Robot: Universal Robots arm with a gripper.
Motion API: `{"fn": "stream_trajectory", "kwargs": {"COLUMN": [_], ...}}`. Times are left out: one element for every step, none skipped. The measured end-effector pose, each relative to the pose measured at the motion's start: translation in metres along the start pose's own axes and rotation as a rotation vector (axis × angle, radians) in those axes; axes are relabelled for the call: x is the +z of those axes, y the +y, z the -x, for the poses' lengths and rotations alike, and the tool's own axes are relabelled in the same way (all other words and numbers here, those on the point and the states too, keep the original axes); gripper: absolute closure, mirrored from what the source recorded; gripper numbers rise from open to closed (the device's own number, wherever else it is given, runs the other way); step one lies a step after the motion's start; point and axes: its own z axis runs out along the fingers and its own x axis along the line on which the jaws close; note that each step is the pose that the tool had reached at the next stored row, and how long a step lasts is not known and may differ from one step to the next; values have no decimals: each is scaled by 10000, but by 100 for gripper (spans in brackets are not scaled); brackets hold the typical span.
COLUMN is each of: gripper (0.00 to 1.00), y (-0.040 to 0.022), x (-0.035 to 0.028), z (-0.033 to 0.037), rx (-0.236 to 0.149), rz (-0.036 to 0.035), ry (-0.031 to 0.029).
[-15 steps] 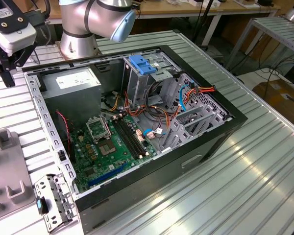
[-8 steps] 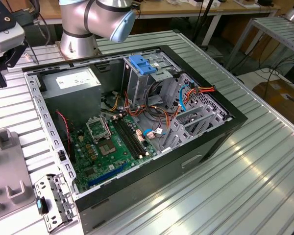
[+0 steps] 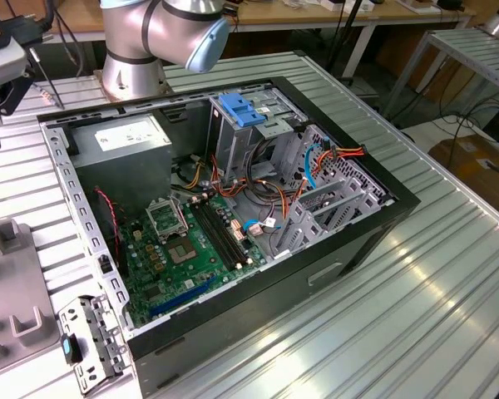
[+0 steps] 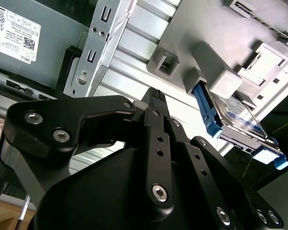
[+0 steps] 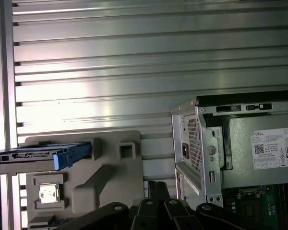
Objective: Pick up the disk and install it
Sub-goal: 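Reach for the disk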
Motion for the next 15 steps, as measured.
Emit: {"fn": "stream_trajectory", "kwargs": {"gripper": [89, 89, 89, 89, 89, 89, 89, 89, 89, 89, 89, 89, 89, 89, 89], "y": [2, 3, 5, 7, 9, 11, 13, 16, 18, 19, 21, 23, 25, 28, 30], "x": [0, 0, 0, 0, 1, 1, 0, 0, 0, 1, 0, 1, 1, 1, 1], "z": [-12, -24, -35, -47, -59, -71, -82, -96, -108, -121, -134, -146, -158, -175, -188], "rx": [0, 0, 0, -1, 0, -1, -1, -1, -1, -1, 0, 0, 1, 0, 0], "rz": [-1, 0, 0, 0, 0, 0, 0, 0, 0, 0, 0, 0, 0, 0, 0], "ry": [1, 0, 1, 0, 0, 0, 0, 0, 0, 0, 1, 0, 0, 0, 0]}}
